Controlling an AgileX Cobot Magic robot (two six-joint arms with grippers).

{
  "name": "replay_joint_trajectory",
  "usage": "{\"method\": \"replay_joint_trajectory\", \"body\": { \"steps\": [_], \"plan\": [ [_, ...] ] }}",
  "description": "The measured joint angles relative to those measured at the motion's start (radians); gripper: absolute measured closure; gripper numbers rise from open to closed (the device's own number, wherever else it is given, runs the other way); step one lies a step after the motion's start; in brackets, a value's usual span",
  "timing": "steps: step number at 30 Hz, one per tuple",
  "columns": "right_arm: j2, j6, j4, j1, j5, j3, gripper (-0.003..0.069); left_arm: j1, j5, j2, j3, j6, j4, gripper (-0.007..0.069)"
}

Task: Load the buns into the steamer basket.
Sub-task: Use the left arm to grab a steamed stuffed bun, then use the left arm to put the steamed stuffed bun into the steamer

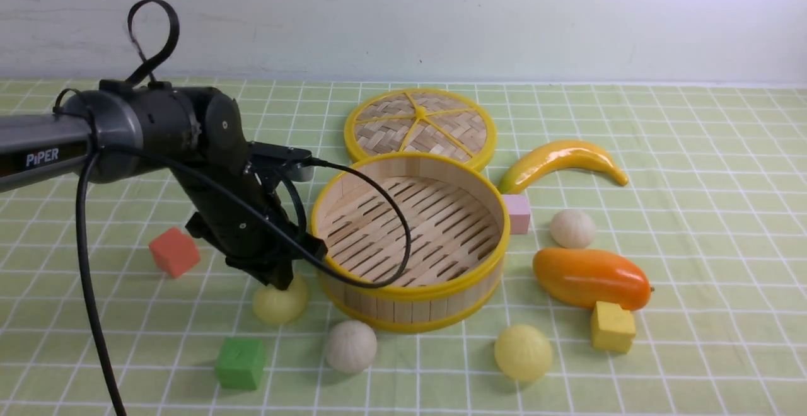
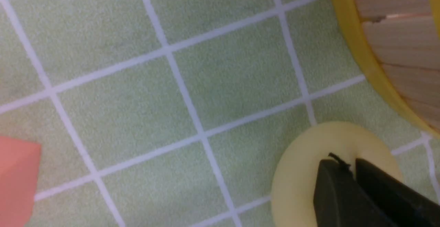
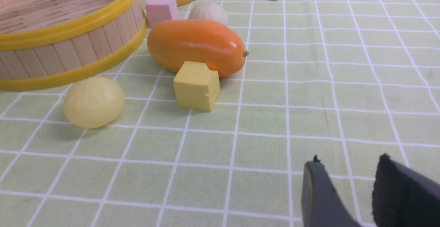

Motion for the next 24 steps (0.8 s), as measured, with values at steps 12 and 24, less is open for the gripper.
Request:
{"method": "replay_joint_trajectory", "body": {
  "steps": [12,24],
  "plan": [
    [0.000,0.000,0.000,0.000,0.000,0.000,0.0418,-0.053,0.033,-0.228,-0.030,0.030,-0.120,0.0638],
    [0.000,0.000,0.000,0.000,0.000,0.000,0.0418,-0.106,-0.056,0.067,-0.264,-0.077,-0.061,0.0627]
  ]
}}
